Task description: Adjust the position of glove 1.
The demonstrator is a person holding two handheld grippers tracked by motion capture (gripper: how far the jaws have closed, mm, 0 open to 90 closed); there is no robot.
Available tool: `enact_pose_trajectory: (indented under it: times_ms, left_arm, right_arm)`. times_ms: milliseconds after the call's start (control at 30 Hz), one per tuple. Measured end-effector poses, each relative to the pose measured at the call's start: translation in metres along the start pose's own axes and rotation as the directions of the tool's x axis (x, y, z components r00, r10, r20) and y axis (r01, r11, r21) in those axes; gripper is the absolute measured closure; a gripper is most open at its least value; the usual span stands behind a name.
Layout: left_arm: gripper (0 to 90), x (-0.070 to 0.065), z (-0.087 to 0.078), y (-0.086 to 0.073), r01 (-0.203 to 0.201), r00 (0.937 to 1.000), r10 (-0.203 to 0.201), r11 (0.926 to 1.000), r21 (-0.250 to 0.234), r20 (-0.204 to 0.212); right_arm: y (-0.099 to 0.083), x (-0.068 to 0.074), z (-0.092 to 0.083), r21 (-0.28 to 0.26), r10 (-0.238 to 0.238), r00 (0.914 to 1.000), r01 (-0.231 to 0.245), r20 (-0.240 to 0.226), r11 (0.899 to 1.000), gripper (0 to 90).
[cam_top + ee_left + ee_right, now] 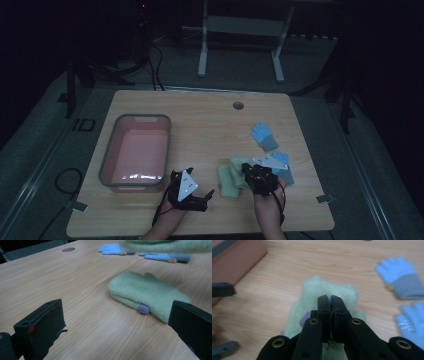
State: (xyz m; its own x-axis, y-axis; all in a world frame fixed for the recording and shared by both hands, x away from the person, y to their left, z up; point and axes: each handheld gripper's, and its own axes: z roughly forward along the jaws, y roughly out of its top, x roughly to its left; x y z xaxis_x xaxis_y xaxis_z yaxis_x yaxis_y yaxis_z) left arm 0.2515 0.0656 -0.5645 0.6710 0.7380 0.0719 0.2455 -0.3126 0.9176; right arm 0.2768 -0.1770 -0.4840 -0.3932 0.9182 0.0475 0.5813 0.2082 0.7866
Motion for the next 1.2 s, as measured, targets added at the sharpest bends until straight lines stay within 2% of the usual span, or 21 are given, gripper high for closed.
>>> enact_pose_trajectory:
  times_ms: [100,167,233,300,367,433,600,933,1100,1133,1200]
  left_arm:
    - [0.9,0.000,0.000,0.000,0.003,1.0000,-0.003,1.0000,0.000,0.000]
    - [0.9,0.000,0.000,0.000,0.002,1.0000,-0.002,1.0000,-0.001,0.001]
    - [0.9,0.001,0.000,0.000,0.003,1.0000,-0.003,1.0000,0.000,0.002]
    - [0.9,0.001,0.000,0.000,0.004,1.0000,-0.004,1.0000,0.000,0.002]
    - [0.9,0.000,0.000,0.000,0.004,1.0000,-0.004,1.0000,-0.002,0.002]
    - [0.9,0.000,-0.001,0.000,-0.002,1.0000,0.002,1.0000,0.002,0.003]
    - [0.9,0.000,0.000,0.000,0.003,1.0000,-0.003,1.0000,0.003,0.001]
    - [0.9,0.000,0.000,0.000,-0.001,1.0000,0.001,1.0000,0.004,0.002]
    - [0.9,0.000,0.000,0.000,-0.005,0.9999,0.005,1.0000,0.006,0.009]
    - [0.9,0.000,0.001,0.000,-0.008,0.9999,0.008,0.9999,0.008,0.011]
    - [0.9,0.000,0.001,0.000,-0.013,0.9999,0.013,0.9999,0.005,0.004]
  right_arm:
    - [-0.003,0.010,0.006,0.012,-0.002,0.9999,0.002,-0.010,1.000,87.1]
    - [-0.004,0.017,0.010,0.016,-0.022,0.9998,0.022,0.001,1.000,87.1]
    - [-0.004,0.020,0.012,0.019,-0.017,0.9998,0.017,-0.008,1.000,87.1]
    - [-0.006,0.031,0.017,0.019,-0.047,0.9989,0.047,0.000,0.999,87.1]
    - [-0.009,0.034,0.020,0.030,-0.056,0.9984,0.055,0.006,0.998,87.1]
    - [-0.012,0.035,0.024,0.040,-0.064,0.9978,0.064,0.018,0.997,87.1]
    - [-0.018,0.031,0.028,0.045,-0.046,0.9983,0.044,0.036,0.998,87.0]
    - [-0.030,0.032,0.045,0.092,-0.021,0.9997,0.022,-0.010,0.996,84.7]
    - [-0.027,0.031,0.043,0.078,-0.027,0.9983,0.031,-0.051,0.997,72.9]
    - [-0.026,0.030,0.043,0.077,-0.028,0.9973,0.034,-0.068,0.996,71.7]
    - [-0.024,0.028,0.040,0.069,-0.042,0.9964,0.047,-0.073,0.997,69.1]
